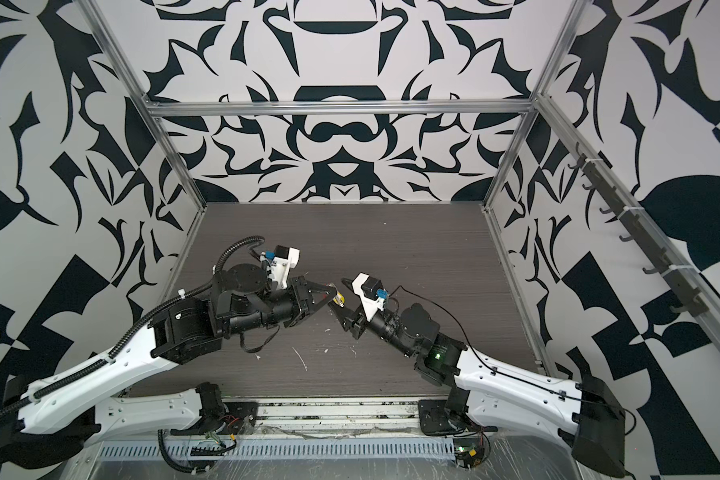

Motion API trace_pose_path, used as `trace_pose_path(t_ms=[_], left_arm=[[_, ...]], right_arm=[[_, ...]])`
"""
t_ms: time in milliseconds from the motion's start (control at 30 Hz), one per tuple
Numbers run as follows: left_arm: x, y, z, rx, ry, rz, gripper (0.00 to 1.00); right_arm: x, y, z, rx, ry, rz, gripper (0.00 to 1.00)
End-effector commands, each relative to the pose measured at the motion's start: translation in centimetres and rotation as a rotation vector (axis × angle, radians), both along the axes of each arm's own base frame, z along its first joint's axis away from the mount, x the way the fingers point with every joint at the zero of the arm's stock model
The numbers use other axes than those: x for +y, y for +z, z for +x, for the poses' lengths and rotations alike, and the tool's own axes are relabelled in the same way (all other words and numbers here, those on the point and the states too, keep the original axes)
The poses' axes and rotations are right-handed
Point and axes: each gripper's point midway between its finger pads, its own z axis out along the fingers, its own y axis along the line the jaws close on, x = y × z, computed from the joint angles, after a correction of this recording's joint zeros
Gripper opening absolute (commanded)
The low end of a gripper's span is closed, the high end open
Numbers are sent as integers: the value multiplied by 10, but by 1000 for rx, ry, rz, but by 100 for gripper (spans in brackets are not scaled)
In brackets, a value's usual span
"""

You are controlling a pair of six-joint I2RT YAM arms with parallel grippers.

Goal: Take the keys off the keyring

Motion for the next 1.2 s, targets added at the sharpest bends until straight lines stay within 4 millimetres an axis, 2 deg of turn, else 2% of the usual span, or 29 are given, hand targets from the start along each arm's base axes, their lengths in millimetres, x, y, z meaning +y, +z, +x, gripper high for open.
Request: trace_pose_path(t_ms=[0, 267, 533, 600, 700, 733, 1167], left_arm=[[-2, 9, 1, -4, 3, -47, 0], [-6, 9, 0, 4, -10, -55, 0], [-7, 7, 0, 17, -11, -65, 0], [-7, 7, 0, 19, -10, -67, 0], [-8, 7, 0, 20, -12, -72, 0], [-8, 8, -1, 22, -16, -75, 0], [-13, 5, -2, 44, -28, -86, 0]], right_arm=[[0, 19, -3, -26, 21, 62, 56], [0, 17, -2, -18, 32, 72, 43], [1, 17, -2, -12, 47, 74, 25], [1, 19, -2, -13, 48, 78, 26], [2, 20, -3, -14, 52, 78, 42], [1, 21, -3, -16, 51, 78, 43], [0, 27, -4, -26, 56, 87, 28]])
